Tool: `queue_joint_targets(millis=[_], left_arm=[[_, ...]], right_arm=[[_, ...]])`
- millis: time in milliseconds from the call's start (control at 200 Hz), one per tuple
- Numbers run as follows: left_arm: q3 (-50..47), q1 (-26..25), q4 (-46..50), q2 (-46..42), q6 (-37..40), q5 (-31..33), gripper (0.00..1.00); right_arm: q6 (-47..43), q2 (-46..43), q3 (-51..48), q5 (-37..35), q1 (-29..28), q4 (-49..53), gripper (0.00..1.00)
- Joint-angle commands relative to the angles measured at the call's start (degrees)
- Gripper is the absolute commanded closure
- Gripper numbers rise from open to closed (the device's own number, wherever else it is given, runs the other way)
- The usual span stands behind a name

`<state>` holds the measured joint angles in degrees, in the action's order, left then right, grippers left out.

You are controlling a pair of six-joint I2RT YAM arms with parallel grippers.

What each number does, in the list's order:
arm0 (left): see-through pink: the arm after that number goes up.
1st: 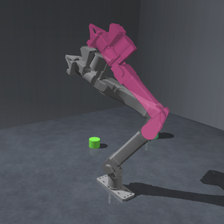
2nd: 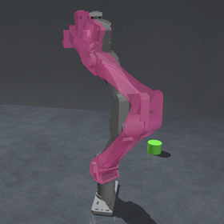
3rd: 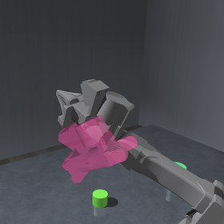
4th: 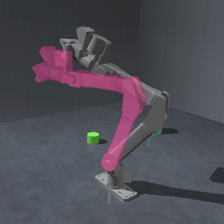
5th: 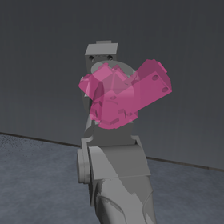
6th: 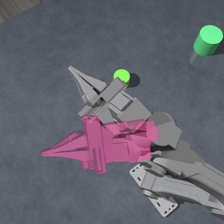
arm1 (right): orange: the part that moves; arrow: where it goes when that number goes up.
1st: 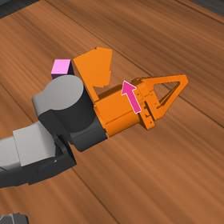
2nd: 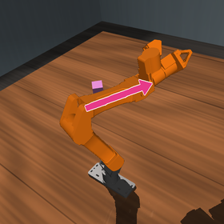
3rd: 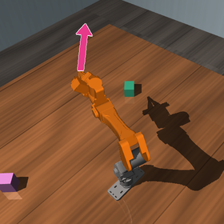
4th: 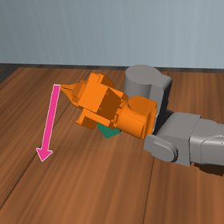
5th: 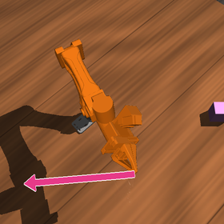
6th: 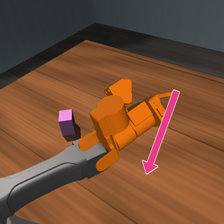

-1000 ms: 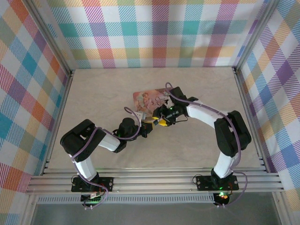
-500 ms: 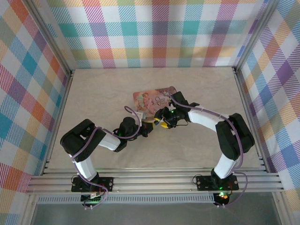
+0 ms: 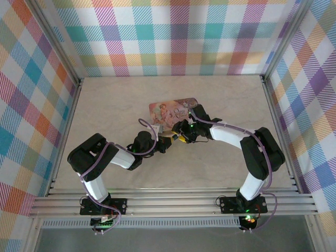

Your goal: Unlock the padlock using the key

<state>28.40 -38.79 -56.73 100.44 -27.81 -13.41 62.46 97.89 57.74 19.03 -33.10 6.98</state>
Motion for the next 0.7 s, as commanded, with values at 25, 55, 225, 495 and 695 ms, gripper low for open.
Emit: queue_joint_targets(millis=[25, 55, 225, 495, 695], left_arm=[[0.26, -0.63, -3.83, -0.08, -0.67, 0.32, 1.00], [0.25, -0.67, -3.90, -0.07, -0.75, 0.32, 1.00], [-0.18, -0.63, -4.02, -0.24, -1.36, 0.34, 1.00], [-0.72, -0.63, -3.91, -0.86, -1.95, 1.23, 1.00], [-0.81, -0.68, -4.24, -0.44, -2.45, 1.52, 1.00]], right_arm=[[3.63, 0.28, -3.06, -0.13, -0.47, 3.70, 0.47], [3.64, 0.44, -3.15, -0.14, -0.47, 3.73, 0.47], [3.79, 0.80, -3.24, 0.00, -0.64, 3.73, 0.47], [2.56, -4.93, -4.12, -4.71, -0.65, 7.28, 0.48], [1.25, -8.59, -3.68, -8.63, -0.74, 8.92, 0.45]])
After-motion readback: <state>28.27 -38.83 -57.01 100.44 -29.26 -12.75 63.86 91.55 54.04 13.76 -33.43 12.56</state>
